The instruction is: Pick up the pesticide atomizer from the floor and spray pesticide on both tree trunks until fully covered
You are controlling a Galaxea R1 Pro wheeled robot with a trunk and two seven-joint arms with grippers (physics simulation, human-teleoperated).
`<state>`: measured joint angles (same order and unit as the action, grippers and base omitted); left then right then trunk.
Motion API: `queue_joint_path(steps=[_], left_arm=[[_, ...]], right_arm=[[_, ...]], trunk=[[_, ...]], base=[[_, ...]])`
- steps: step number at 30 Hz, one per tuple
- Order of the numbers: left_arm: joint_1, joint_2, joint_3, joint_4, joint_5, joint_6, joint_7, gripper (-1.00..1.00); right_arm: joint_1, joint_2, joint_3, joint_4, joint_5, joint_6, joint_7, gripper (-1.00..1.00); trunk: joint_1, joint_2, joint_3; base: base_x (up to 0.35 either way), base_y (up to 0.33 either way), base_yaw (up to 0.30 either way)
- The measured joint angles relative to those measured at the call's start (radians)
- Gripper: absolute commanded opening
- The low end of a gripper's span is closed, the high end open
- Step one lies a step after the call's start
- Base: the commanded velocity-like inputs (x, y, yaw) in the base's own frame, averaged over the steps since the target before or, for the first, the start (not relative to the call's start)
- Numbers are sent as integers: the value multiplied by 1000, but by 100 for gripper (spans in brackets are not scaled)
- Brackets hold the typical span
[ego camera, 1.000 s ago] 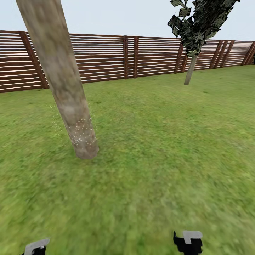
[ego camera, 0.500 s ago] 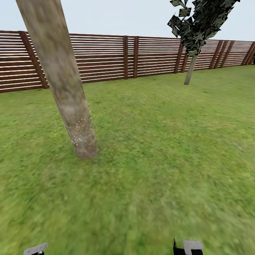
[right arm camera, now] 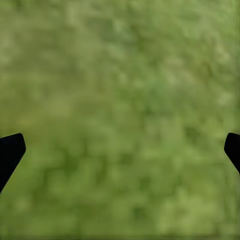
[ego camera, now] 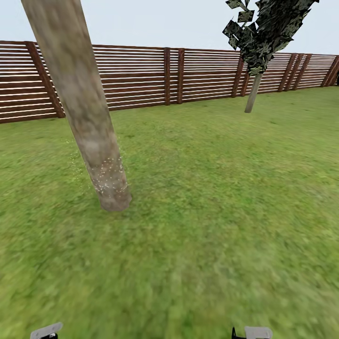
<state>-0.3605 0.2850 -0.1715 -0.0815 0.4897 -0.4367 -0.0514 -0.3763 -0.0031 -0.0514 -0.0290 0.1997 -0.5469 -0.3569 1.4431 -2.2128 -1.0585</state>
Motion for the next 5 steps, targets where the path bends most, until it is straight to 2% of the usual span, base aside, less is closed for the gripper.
queue_joint_path(steps=[5], left_arm=[[0,-3,2,-1,1,0,0,-100]], right_arm=[[1,0,0,-1,0,0,0,100]], trunk=[[0,0,0]], base=[[0,0,0]])
